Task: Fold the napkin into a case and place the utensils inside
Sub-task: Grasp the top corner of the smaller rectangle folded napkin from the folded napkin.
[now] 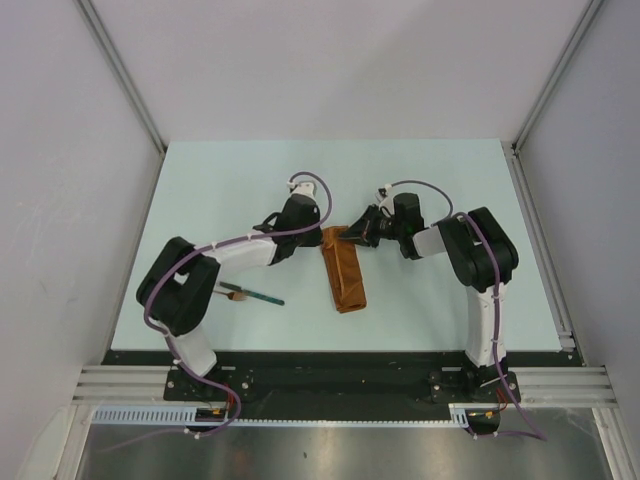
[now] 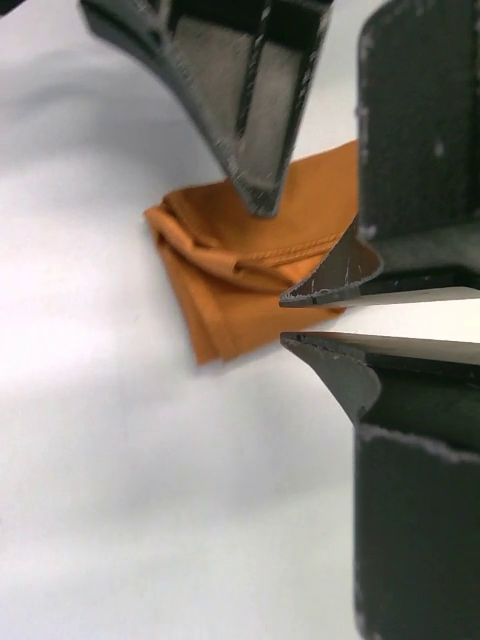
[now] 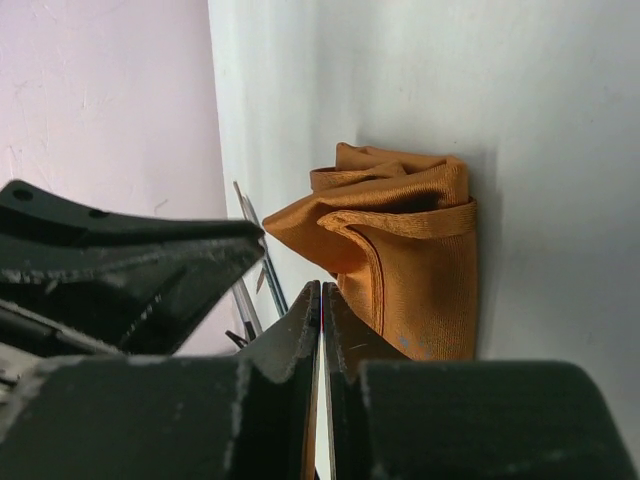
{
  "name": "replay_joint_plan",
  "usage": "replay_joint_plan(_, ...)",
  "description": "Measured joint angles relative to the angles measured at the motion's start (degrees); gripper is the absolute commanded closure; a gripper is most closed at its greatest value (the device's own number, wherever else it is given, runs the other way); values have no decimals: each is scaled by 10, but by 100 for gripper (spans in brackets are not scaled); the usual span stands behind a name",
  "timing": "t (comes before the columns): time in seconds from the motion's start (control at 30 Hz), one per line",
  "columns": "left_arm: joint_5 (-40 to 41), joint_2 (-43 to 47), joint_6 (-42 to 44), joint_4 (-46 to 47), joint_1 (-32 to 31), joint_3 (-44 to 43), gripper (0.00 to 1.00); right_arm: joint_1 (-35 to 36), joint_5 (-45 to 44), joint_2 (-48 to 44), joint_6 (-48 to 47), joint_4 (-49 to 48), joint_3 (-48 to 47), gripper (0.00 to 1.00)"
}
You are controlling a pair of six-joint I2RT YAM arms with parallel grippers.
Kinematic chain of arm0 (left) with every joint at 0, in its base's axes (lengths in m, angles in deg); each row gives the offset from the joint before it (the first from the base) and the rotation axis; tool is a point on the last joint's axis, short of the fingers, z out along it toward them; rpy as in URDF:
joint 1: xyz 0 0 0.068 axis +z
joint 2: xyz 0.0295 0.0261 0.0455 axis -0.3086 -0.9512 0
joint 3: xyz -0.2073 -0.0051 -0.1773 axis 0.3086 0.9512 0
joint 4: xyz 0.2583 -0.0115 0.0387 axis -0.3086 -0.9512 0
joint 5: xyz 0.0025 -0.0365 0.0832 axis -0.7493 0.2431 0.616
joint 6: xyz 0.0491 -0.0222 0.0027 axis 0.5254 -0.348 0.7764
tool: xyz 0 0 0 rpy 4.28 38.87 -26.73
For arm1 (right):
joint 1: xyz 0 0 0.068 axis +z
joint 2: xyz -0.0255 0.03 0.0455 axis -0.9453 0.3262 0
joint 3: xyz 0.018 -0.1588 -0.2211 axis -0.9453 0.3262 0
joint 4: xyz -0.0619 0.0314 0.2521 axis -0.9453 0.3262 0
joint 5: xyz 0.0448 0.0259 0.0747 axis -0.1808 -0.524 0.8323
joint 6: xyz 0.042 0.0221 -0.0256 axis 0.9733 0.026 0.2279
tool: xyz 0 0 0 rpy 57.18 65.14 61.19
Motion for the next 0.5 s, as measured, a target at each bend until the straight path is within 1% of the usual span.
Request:
replay_joint_plan(0.13,-2,-19,1,-7,18,-16,83,0,0,0,-1,8,0,93)
replay_joint_plan(0.2,-5,-47,2,-14,23,-45,84,0,0,0,-2,9,0,93)
replay_joint_plan(0.33,-21,-87,2,-14,23,-82,83,0,-1,0,-2,9,0,88)
replay_joint_plan(0.43,-36,-97,5,-16,22,-88,82,0,-3,0,-3,14,-2,82)
replay_joint_plan(0.47,-42,-100,6,-17,21,-88,83,0,-3,0,-5,17,-3,77)
replay_joint_plan(0.5,-45,-101,6,-17,20,-88,83,0,-4,0,-5,18,-4,74)
